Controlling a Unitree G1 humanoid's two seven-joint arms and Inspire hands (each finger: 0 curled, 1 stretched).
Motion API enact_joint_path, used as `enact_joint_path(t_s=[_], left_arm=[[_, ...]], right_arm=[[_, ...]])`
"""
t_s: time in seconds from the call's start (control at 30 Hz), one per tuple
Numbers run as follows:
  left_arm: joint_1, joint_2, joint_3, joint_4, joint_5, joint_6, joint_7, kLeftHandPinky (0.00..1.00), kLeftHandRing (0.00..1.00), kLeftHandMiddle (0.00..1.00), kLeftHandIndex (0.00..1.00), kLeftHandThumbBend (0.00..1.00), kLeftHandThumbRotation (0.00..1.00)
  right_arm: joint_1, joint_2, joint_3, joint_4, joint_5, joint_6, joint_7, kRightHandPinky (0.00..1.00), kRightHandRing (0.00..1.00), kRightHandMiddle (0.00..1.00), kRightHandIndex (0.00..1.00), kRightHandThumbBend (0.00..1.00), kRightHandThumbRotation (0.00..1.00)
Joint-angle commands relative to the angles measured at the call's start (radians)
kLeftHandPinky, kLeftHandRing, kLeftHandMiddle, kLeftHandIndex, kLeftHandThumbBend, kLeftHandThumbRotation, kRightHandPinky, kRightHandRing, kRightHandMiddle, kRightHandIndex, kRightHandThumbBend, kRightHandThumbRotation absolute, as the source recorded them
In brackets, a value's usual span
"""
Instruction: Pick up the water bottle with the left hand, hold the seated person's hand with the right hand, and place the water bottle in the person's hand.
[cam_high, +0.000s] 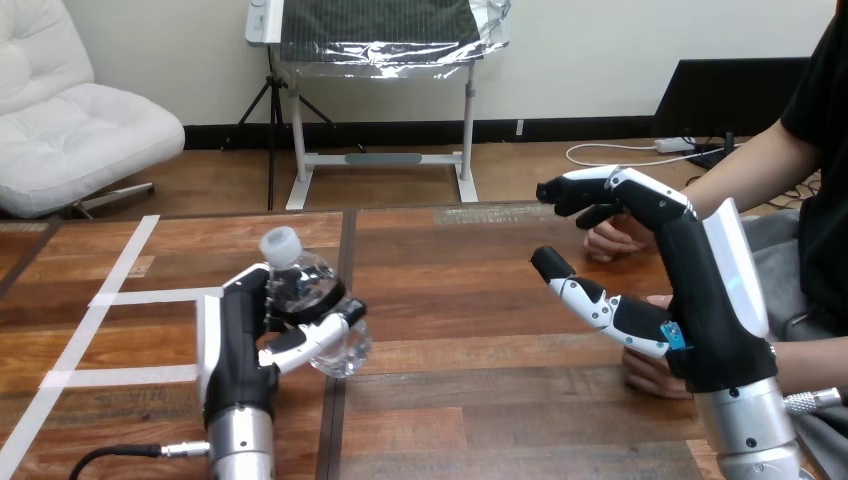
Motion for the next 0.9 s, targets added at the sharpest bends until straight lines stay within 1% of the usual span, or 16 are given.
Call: enact_joint_path(t_s=[0.0, 0.07, 0.1, 0.17, 0.2, 0.27, 0.3, 0.37, 0.4, 0.47, 0.5, 0.63, 0.67, 0.77, 0.8, 0.87], left_arm=[[-0.059, -0.003, -0.027, -0.279, 0.028, -0.016, -0.037, 0.42, 0.42, 0.44, 0.5, 0.6, 0.0], [-0.054, -0.007, -0.026, -0.291, 0.026, -0.01, -0.042, 0.42, 0.42, 0.44, 0.5, 0.6, 0.0], [-0.049, -0.01, -0.026, -0.301, 0.026, -0.005, -0.045, 0.42, 0.42, 0.44, 0.5, 0.6, 0.0], [-0.043, -0.014, -0.026, -0.315, 0.027, 0.003, -0.049, 0.42, 0.42, 0.43, 0.5, 0.61, 0.0], [-0.039, -0.017, -0.027, -0.326, 0.029, 0.008, -0.05, 0.42, 0.42, 0.43, 0.5, 0.61, 0.0], [-0.033, -0.02, -0.027, -0.34, 0.031, 0.014, -0.053, 0.42, 0.42, 0.43, 0.5, 0.61, 0.0], [-0.029, -0.023, -0.029, -0.349, 0.031, 0.017, -0.055, 0.42, 0.42, 0.43, 0.5, 0.61, 0.0], [-0.024, -0.026, -0.029, -0.361, 0.031, 0.022, -0.058, 0.42, 0.42, 0.43, 0.5, 0.61, 0.0], [-0.02, -0.03, -0.03, -0.37, 0.029, 0.026, -0.061, 0.42, 0.42, 0.43, 0.5, 0.61, 0.0], [-0.015, -0.033, -0.03, -0.38, 0.026, 0.031, -0.065, 0.43, 0.42, 0.43, 0.5, 0.61, 0.0], [-0.011, -0.036, -0.031, -0.388, 0.026, 0.035, -0.066, 0.43, 0.42, 0.43, 0.5, 0.61, 0.0], [0.0, -0.043, -0.032, -0.409, 0.028, 0.046, -0.069, 0.43, 0.42, 0.43, 0.5, 0.62, 0.0], [0.001, -0.044, -0.031, -0.413, 0.029, 0.048, -0.071, 0.43, 0.42, 0.43, 0.5, 0.62, 0.0], [0.008, -0.047, -0.032, -0.425, 0.032, 0.052, -0.074, 0.42, 0.42, 0.43, 0.5, 0.62, 0.0], [0.011, -0.047, -0.033, -0.428, 0.033, 0.046, -0.076, 0.43, 0.42, 0.43, 0.5, 0.62, 0.0], [0.015, -0.047, -0.035, -0.433, 0.034, 0.04, -0.08, 0.43, 0.43, 0.43, 0.5, 0.61, 0.0]], right_arm=[[-0.036, -0.094, -0.049, -0.124, -0.009, 0.102, 0.066, 0.57, 0.71, 0.74, 0.7, 0.6, 0.05], [-0.033, -0.107, -0.052, -0.14, -0.008, 0.129, 0.084, 0.58, 0.72, 0.75, 0.72, 0.62, 0.04], [-0.03, -0.122, -0.058, -0.155, -0.017, 0.152, 0.1, 0.59, 0.72, 0.76, 0.72, 0.63, 0.04], [-0.026, -0.139, -0.064, -0.173, -0.026, 0.179, 0.117, 0.6, 0.73, 0.77, 0.73, 0.65, 0.04], [-0.023, -0.156, -0.07, -0.188, -0.035, 0.203, 0.135, 0.6, 0.73, 0.78, 0.74, 0.66, 0.04], [-0.019, -0.174, -0.075, -0.205, -0.043, 0.231, 0.155, 0.62, 0.75, 0.79, 0.76, 0.68, 0.05], [-0.017, -0.194, -0.081, -0.217, -0.052, 0.253, 0.175, 0.62, 0.75, 0.8, 0.76, 0.69, 0.05], [-0.014, -0.215, -0.087, -0.231, -0.061, 0.278, 0.196, 0.64, 0.77, 0.81, 0.78, 0.7, 0.06], [-0.016, -0.237, -0.092, -0.231, -0.062, 0.288, 0.215, 0.65, 0.77, 0.81, 0.78, 0.7, 0.06], [-0.018, -0.261, -0.096, -0.231, -0.06, 0.3, 0.236, 0.66, 0.78, 0.82, 0.79, 0.72, 0.07], [-0.02, -0.283, -0.099, -0.235, -0.067, 0.322, 0.262, 0.66, 0.79, 0.82, 0.8, 0.73, 0.08], [-0.026, -0.334, -0.108, -0.242, -0.077, 0.387, 0.327, 0.71, 0.82, 0.85, 0.82, 0.74, 0.1], [-0.027, -0.341, -0.109, -0.243, -0.077, 0.397, 0.337, 0.72, 0.83, 0.85, 0.83, 0.75, 0.1], [-0.037, -0.381, -0.109, -0.225, -0.092, 0.417, 0.364, 0.74, 0.84, 0.86, 0.84, 0.77, 0.09], [-0.04, -0.397, -0.111, -0.221, -0.099, 0.431, 0.377, 0.74, 0.84, 0.86, 0.84, 0.77, 0.08], [-0.042, -0.414, -0.112, -0.22, -0.104, 0.451, 0.391, 0.76, 0.85, 0.87, 0.84, 0.8, 0.05]])
